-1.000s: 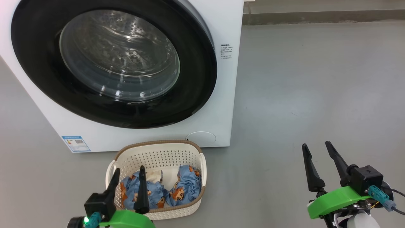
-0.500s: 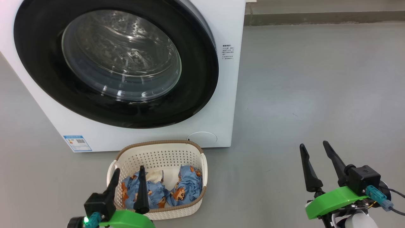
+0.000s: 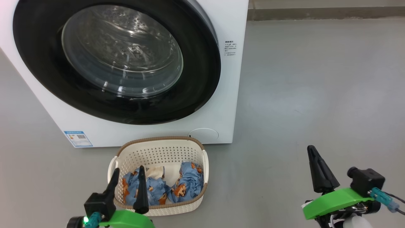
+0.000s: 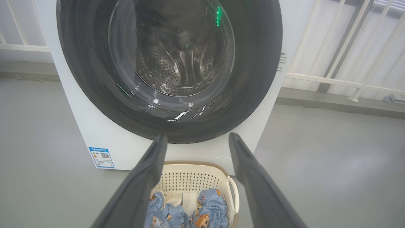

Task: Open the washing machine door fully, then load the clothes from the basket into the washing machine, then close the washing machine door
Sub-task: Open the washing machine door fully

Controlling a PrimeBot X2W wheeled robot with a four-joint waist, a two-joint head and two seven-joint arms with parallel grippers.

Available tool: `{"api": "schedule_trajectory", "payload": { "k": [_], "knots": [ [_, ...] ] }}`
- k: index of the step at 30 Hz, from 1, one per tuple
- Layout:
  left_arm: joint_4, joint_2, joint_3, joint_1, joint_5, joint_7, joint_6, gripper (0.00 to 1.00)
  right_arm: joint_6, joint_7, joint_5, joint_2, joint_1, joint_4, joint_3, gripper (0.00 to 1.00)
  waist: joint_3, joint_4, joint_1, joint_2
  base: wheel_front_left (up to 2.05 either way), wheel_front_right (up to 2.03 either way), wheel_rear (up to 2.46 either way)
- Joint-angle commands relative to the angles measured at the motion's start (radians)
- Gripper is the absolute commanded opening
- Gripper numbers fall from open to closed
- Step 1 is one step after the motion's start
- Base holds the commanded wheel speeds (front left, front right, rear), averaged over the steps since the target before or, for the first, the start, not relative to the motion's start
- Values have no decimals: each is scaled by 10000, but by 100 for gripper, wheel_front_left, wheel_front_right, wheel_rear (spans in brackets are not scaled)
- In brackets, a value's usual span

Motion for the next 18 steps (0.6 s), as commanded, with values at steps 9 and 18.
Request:
{"api": "schedule_trajectory", "payload": {
  "k": [9, 18],
  "knots": [
    [-331, 97, 308, -625, 125, -65, 37, 100, 16, 328, 5356, -37, -980, 357, 54, 0, 625, 225, 0, 0, 0, 0, 0],
    [-533, 97, 167, -1067, -101, -65, 65, 100, 16, 1360, 8530, -59, -2301, 167, -554, 0, 1653, 650, 0, 0, 0, 0, 0]
  ]
}}
